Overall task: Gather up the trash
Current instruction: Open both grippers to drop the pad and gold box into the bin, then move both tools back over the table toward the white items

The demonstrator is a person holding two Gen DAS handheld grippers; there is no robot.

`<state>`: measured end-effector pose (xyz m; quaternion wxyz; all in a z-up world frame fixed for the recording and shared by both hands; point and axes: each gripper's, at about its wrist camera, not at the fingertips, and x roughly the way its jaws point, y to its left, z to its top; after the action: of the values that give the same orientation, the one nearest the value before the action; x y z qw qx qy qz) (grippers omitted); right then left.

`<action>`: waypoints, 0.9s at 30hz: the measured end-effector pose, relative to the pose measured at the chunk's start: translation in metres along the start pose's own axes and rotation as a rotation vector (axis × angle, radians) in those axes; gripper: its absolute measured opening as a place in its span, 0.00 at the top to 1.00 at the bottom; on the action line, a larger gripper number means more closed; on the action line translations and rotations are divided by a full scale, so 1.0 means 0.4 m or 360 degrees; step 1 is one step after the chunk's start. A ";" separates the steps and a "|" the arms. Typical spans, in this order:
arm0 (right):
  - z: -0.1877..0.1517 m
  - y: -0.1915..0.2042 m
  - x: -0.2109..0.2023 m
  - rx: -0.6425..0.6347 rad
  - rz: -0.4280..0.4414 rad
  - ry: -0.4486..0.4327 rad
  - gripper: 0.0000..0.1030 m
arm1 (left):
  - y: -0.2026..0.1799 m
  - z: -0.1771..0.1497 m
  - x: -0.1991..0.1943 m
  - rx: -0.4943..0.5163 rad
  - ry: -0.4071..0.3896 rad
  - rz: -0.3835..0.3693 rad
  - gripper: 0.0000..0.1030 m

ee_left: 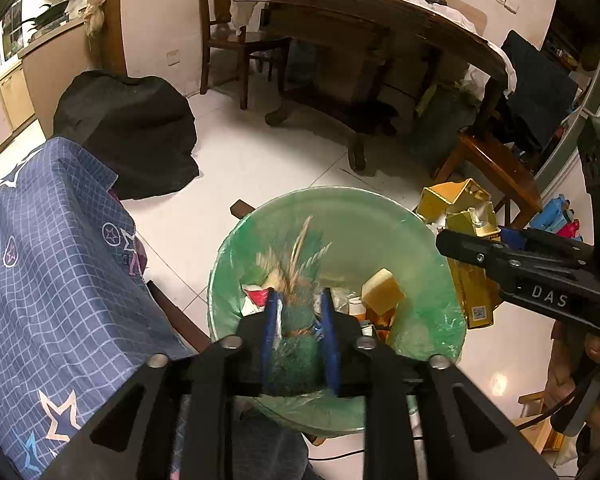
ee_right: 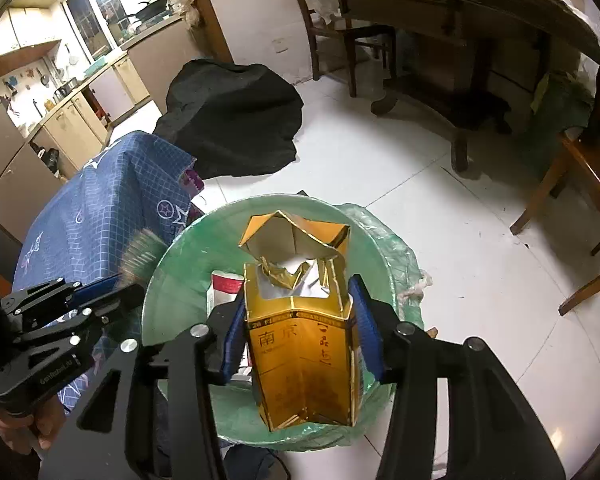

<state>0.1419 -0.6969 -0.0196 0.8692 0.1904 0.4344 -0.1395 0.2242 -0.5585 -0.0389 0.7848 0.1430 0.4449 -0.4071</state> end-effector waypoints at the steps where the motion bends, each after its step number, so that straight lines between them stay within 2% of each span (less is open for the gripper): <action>1: 0.000 -0.002 -0.001 0.0002 0.0002 -0.0005 0.48 | 0.001 0.001 0.000 -0.0005 -0.0003 0.0008 0.58; 2: 0.000 -0.005 -0.003 0.0009 -0.0003 -0.0016 0.43 | 0.004 0.002 0.000 -0.0014 -0.0007 0.0016 0.46; 3: 0.000 -0.007 -0.004 0.0014 -0.0004 -0.0022 0.41 | 0.008 0.002 -0.001 -0.0024 -0.0013 0.0023 0.37; 4: -0.001 -0.012 -0.006 0.0022 -0.0003 -0.0029 0.41 | 0.012 0.002 -0.003 -0.0035 -0.0023 0.0035 0.36; 20: -0.019 -0.018 -0.039 0.0031 0.0004 -0.0085 0.40 | 0.013 -0.018 -0.031 -0.0045 -0.0031 0.0049 0.35; 25: -0.055 0.034 -0.089 -0.0039 0.0086 -0.0194 0.31 | 0.061 -0.080 -0.116 -0.0040 -0.0101 0.0043 0.33; 27: -0.078 0.074 -0.101 -0.0099 0.0131 -0.0216 0.29 | 0.115 -0.126 -0.177 -0.0042 -0.0146 0.0075 0.30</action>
<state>0.1085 -0.6532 0.0021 0.9071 0.1709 0.3706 -0.1028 0.2109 -0.4637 -0.0161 0.8154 0.1243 0.4104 -0.3889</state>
